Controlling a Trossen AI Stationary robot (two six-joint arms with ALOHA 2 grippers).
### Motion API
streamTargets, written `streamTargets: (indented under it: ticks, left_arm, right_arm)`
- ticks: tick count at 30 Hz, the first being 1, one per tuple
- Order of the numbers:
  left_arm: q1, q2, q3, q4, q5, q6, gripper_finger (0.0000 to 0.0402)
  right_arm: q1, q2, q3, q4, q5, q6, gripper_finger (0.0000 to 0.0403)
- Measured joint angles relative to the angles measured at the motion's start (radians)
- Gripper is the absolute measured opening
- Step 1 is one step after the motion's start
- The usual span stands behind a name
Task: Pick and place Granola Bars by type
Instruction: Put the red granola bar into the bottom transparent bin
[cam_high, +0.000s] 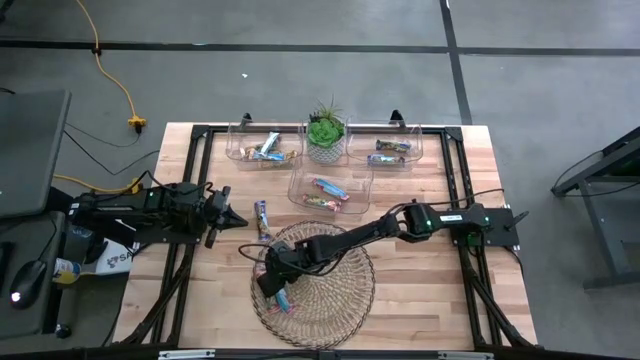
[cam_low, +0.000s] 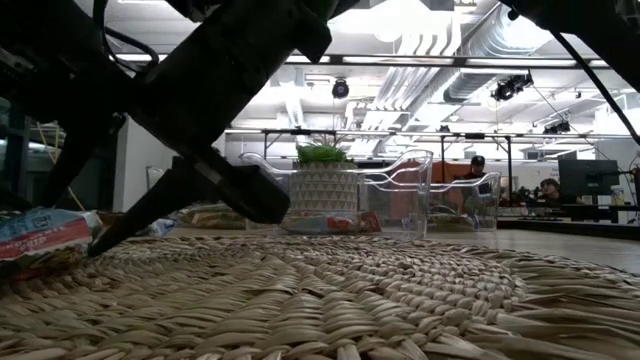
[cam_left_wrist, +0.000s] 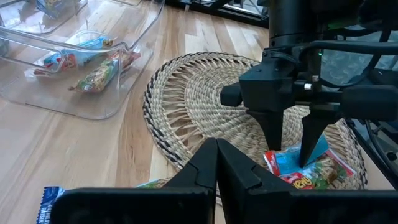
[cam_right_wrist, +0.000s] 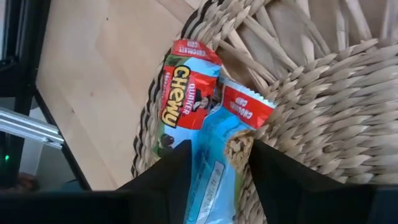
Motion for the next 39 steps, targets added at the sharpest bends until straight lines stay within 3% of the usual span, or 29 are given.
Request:
streamTargets:
  ticks: [18, 39]
  left_arm:
    - [0.000, 0.000, 0.000, 0.000, 0.000, 0.000, 0.0001]
    - [0.000, 0.000, 0.000, 0.000, 0.000, 0.000, 0.0001]
  right_arm:
    - [-0.010, 0.003, -0.001, 0.021, -0.025, -0.009, 0.0084]
    - [-0.026, -0.051, 0.009, 0.063, 0.004, -0.031, 0.0072]
